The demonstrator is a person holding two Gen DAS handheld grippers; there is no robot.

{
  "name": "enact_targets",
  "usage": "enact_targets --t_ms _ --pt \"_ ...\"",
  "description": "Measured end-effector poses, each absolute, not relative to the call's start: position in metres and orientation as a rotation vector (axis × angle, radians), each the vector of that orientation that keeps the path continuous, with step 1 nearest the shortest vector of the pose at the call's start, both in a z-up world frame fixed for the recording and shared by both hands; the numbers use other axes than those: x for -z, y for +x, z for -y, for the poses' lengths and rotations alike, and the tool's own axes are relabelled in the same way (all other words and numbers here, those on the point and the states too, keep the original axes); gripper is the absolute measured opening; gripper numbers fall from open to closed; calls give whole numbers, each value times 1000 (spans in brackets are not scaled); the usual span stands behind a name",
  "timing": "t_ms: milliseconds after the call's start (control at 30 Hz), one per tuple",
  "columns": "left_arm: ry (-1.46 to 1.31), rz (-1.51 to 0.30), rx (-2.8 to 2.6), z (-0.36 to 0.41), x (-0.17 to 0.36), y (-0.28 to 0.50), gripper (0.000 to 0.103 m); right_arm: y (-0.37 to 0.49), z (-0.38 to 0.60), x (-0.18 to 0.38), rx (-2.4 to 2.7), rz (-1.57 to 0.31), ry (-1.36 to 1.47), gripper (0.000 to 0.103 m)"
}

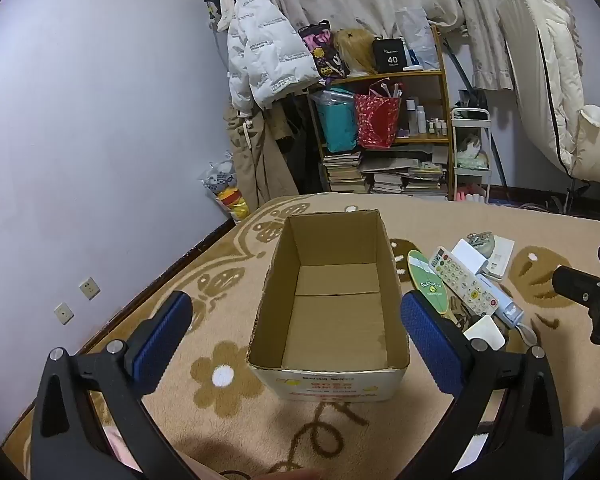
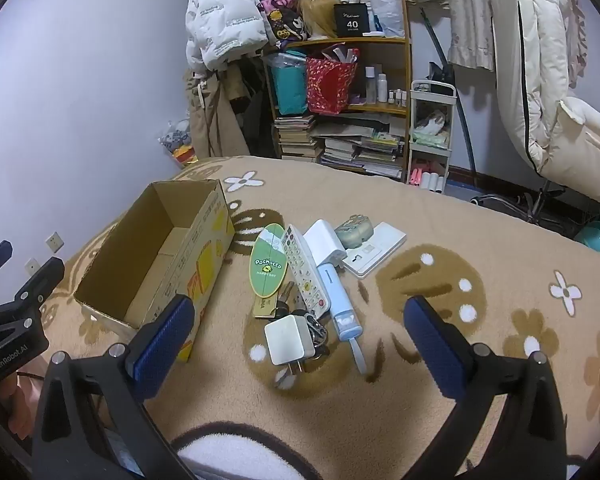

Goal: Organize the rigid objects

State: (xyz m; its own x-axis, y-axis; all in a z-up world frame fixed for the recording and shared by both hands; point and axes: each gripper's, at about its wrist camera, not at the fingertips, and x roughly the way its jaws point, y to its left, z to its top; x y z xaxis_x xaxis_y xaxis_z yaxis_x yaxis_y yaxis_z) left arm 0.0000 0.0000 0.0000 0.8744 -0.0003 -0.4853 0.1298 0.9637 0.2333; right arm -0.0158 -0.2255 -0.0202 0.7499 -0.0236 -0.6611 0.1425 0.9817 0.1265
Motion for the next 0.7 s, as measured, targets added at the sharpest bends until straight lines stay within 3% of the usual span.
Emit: enact_targets --t_ms 700 --pt "249 -523 103 0 2 1 103 -16 225 21 94 -718 169 103"
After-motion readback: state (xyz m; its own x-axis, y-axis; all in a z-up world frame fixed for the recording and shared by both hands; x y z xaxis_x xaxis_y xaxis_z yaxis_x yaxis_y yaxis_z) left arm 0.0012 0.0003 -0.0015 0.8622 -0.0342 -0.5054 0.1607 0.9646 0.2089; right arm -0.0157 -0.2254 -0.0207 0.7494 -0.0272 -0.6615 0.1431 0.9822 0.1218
